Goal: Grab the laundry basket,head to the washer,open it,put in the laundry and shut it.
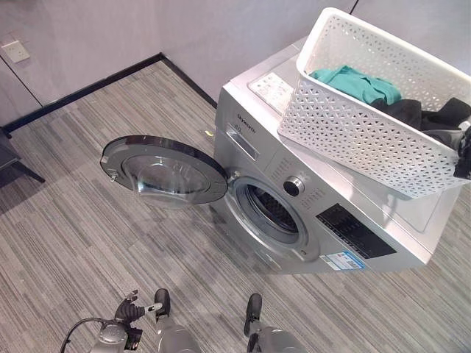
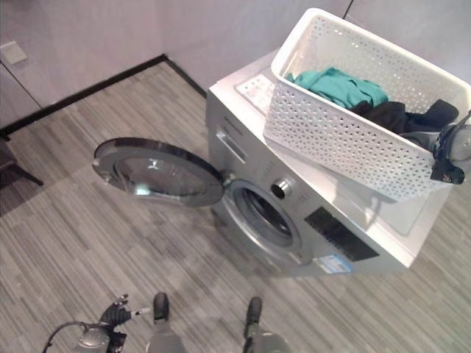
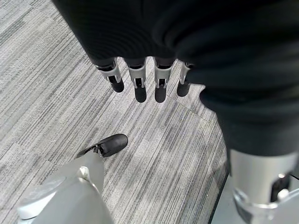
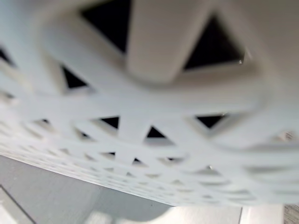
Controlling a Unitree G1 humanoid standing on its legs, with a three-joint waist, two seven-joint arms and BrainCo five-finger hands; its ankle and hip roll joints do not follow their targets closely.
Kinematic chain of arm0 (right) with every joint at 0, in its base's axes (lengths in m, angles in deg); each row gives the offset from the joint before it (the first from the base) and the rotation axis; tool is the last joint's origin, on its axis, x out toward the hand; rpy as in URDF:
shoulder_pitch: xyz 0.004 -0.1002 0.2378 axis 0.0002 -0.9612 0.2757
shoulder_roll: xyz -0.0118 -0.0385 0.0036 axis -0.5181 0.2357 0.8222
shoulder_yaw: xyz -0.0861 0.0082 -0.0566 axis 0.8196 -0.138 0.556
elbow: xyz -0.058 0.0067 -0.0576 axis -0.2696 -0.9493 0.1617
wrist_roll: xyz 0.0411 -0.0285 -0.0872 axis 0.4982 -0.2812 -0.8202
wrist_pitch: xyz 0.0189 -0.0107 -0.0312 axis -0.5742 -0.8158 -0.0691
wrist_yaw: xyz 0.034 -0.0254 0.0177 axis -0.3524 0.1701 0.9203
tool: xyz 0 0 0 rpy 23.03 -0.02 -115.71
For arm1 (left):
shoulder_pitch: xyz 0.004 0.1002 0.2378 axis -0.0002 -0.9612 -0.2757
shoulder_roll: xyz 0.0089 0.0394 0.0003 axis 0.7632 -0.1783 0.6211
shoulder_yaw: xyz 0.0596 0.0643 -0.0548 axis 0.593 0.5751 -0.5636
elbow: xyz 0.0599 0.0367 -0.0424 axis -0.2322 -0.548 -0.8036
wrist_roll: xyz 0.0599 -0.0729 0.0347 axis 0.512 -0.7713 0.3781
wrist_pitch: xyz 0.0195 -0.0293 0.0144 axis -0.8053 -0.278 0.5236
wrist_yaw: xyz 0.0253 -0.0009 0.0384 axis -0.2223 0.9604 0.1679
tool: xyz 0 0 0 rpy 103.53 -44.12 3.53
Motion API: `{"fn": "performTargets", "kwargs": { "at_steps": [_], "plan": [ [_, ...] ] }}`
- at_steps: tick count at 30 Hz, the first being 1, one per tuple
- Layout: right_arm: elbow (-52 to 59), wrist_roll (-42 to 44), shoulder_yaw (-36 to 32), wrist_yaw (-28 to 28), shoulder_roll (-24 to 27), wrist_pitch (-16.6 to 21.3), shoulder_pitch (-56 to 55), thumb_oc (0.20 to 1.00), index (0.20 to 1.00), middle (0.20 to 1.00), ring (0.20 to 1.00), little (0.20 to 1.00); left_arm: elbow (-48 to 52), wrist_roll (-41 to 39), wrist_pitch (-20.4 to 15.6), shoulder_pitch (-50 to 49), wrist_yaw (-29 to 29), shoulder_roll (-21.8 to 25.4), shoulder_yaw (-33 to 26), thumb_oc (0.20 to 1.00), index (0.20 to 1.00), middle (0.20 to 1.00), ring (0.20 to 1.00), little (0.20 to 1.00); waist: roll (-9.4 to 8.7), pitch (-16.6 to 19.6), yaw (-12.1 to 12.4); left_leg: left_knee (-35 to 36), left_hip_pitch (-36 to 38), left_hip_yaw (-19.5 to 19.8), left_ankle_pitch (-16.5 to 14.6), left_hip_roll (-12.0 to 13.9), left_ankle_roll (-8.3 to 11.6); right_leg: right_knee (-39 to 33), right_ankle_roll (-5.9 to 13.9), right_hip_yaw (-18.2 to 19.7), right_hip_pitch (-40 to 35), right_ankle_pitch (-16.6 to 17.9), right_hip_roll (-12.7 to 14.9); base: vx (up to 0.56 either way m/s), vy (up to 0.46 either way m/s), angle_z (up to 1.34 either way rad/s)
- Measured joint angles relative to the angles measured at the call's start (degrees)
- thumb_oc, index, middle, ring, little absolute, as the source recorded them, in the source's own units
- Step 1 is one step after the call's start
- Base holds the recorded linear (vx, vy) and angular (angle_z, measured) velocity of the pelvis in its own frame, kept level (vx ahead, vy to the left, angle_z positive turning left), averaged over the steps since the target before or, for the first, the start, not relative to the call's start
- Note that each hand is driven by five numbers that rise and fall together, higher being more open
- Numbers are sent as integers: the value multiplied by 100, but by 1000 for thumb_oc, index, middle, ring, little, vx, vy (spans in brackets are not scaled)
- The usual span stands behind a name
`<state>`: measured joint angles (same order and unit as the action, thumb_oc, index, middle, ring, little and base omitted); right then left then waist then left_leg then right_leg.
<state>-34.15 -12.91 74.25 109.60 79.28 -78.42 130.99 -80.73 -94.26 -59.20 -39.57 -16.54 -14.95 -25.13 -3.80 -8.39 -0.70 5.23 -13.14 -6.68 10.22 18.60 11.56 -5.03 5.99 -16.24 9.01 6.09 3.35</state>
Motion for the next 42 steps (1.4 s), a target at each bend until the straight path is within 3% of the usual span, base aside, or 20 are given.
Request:
{"fn": "performTargets", "kwargs": {
  "at_steps": [34,36,38,42],
  "plan": [
    [291,460,230,-124,-32,68,20,200,200,200,200,200,61,46,7,41,-10,-2,1,1000,1000,1000,1000,1000,-74,132,-14,0,33,-3,34,3,-7,1,-35,2,-24,58,-4,0,0,0],
    [158,479,56,-260,-36,261,-30,200,200,200,200,200,60,46,6,41,-9,-3,-5,1000,1000,1000,1000,1000,-73,132,-12,0,84,-7,34,-1,-7,1,-31,2,-71,67,0,17,-8,2],
    [-278,442,-1023,-719,-78,514,-490,200,200,200,200,200,41,48,5,34,-12,11,-47,1000,1000,1000,1000,1000,-69,143,-6,1,156,1,28,-10,-10,1,-27,1,-159,71,9,33,-14,4],
    [-774,318,-1700,-1506,-215,525,-445,200,200,200,200,200,-189,49,27,4,-50,13,-78,1000,1000,1000,1000,1000,-96,193,-26,2,227,3,17,3,-27,0,-24,-2,-231,67,-30,0,0,0]
  ]
}}
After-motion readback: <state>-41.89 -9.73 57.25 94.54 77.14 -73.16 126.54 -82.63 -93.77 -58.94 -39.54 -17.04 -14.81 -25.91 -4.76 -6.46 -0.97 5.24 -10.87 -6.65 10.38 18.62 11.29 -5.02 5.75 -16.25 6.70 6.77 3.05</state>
